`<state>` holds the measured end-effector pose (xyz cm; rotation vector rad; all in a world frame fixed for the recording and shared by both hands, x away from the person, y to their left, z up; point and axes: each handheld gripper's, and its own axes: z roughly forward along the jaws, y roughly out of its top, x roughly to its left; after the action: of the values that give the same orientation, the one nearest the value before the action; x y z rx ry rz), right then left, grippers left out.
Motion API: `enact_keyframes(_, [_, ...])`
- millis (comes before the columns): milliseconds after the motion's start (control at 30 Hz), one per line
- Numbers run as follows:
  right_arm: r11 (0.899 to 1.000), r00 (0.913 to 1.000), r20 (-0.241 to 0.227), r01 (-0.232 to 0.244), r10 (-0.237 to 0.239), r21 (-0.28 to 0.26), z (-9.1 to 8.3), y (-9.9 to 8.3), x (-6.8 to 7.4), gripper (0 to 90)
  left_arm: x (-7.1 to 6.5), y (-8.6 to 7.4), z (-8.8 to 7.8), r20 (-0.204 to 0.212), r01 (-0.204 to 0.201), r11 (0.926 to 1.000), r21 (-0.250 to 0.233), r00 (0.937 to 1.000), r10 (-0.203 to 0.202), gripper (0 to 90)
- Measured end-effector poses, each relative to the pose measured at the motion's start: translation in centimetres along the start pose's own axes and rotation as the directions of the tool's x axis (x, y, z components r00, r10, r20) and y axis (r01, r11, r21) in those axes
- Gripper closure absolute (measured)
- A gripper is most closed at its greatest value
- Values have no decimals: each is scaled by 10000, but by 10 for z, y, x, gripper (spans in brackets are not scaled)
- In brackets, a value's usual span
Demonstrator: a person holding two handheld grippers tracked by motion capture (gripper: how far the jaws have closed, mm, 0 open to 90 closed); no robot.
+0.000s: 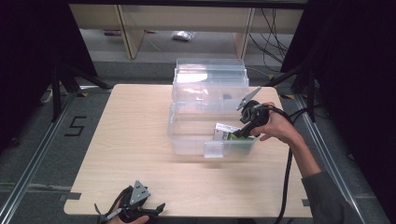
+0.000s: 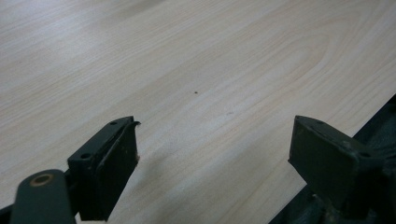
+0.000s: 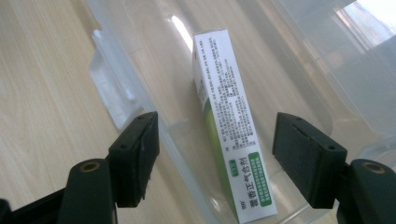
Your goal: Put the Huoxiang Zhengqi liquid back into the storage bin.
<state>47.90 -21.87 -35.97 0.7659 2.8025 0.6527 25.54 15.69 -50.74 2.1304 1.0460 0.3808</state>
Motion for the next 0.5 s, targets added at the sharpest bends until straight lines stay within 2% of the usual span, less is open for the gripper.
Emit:
enact_keyframes(67, [9999, 10000, -36, -27, 26, -101, -2, -3, 3, 323, 0, -1, 1, -126, -7, 9999, -112, 9999, 5, 149])
enact_keyframes(200, [9996, 10000, -40, -64, 63, -265, -1, -6, 8, 320, 0, 0, 0, -57, -14, 10000, -34, 10000, 14, 149])
enact_keyframes(500, [9970, 9992, 232, -318, 335, -702, -3, -14, 22, 310, 0, -1, 0, -128, -65, 10000, -55, 9999, 64, 149])
